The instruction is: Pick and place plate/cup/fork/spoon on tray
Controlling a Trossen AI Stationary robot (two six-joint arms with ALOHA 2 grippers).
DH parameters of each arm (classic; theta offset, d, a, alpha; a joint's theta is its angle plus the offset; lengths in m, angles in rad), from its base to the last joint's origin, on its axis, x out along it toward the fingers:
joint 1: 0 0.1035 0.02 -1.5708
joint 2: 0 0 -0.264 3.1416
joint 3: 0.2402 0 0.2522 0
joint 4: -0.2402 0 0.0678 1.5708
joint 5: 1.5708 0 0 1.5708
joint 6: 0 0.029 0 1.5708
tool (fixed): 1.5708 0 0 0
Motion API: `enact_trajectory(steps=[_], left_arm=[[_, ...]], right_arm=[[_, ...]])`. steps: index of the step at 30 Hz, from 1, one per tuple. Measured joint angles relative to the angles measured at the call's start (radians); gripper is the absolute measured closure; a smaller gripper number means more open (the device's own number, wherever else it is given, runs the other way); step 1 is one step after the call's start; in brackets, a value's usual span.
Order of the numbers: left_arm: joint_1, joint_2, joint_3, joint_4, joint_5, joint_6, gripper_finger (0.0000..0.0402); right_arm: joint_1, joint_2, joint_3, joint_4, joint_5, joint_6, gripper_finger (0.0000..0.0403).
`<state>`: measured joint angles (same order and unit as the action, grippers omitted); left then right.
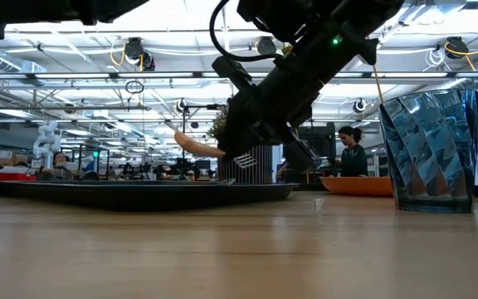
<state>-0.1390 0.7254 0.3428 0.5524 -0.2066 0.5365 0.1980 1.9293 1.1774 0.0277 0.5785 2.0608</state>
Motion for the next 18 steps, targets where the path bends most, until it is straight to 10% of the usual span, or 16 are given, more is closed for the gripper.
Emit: enact_trajectory(steps=[18], left_arm=[[0.000, 0.000, 0.000, 0.037, 0.033, 0.150, 0.0305]], right_arm=[[-0.001, 0.000, 0.001, -0.088, 0.000, 0.137, 0.0391]])
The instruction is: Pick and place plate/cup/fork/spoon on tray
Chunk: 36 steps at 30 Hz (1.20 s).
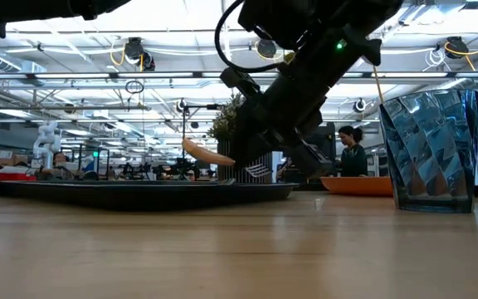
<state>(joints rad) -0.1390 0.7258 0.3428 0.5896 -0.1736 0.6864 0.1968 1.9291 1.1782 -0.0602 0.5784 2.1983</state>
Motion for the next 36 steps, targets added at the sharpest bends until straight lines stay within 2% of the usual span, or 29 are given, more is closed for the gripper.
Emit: enact_trajectory(steps=[5, 10, 19, 29, 36], left_arm=[[0.000, 0.000, 0.000, 0.018, 0.000, 0.020, 0.0305], [0.006, 0.000, 0.000, 0.025, 0.002, 0.024, 0.0305], [0.021, 0.000, 0.000, 0.018, 0.016, -0.002, 0.0305], [0.021, 0.000, 0.000, 0.013, 0.016, -0.019, 0.0305], [0.021, 0.000, 0.000, 0.004, 0.016, -0.023, 0.0305]], right_arm=[[0.001, 0.040, 0.001, 0.088, -0.017, -0.004, 0.0391], [0.005, 0.096, 0.001, 0.202, -0.057, -0.009, 0.0368], [0.008, 0.101, 0.001, 0.216, -0.028, -0.071, 0.0372], [0.008, 0.101, 0.001, 0.215, -0.029, -0.093, 0.0331], [0.008, 0.101, 0.001, 0.214, -0.029, -0.097, 0.0319]])
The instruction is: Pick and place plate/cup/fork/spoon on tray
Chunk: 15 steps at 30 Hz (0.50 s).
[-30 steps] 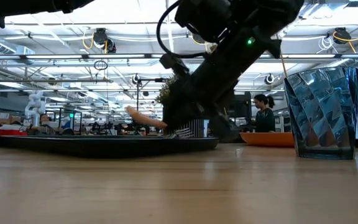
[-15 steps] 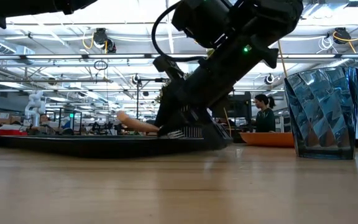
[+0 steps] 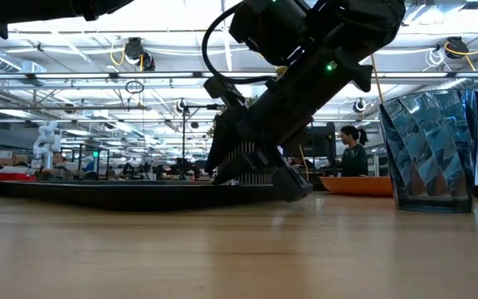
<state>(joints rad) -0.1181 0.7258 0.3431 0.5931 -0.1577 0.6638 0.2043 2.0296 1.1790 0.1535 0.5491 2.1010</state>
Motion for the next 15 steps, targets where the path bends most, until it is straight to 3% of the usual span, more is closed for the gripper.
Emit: enact_trajectory(steps=[7, 15], left_arm=[[0.000, 0.000, 0.000, -0.008, 0.000, 0.000, 0.0305], [0.000, 0.000, 0.001, -0.014, 0.000, 0.001, 0.0305]], right_arm=[[0.000, -0.005, 0.000, 0.047, -0.005, -0.103, 0.0319], [0.000, -0.061, -0.001, 0.258, -0.118, -0.560, 0.0319]])
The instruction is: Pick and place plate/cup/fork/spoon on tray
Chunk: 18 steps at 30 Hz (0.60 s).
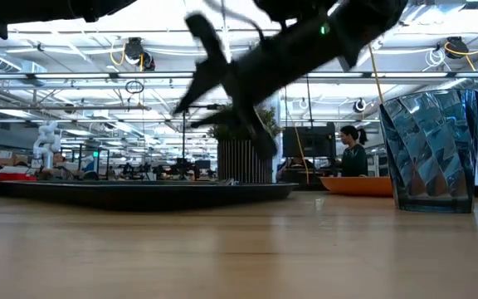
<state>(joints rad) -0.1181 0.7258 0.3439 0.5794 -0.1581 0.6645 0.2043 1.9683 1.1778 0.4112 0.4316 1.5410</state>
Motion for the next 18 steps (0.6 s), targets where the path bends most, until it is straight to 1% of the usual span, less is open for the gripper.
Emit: enact_trajectory(steps=[8, 11, 16, 18], left_arm=[[0.000, 0.000, 0.000, -0.010, -0.003, -0.038, 0.0305], [0.001, 0.000, 0.000, -0.042, -0.039, -0.034, 0.0305], [0.025, 0.008, 0.000, -0.054, -0.109, -0.063, 0.0305], [0.037, 0.008, 0.000, -0.064, -0.135, -0.122, 0.0305]], right_arm=[[0.020, -0.071, 0.000, 0.105, -0.313, -0.594, 0.0319], [0.031, -0.079, 0.000, 0.100, -0.403, -0.787, 0.0319], [0.015, -0.086, 0.000, 0.020, -0.516, -1.113, 0.0319], [-0.003, -0.101, 0.000, -0.040, -0.508, -1.199, 0.0319]])
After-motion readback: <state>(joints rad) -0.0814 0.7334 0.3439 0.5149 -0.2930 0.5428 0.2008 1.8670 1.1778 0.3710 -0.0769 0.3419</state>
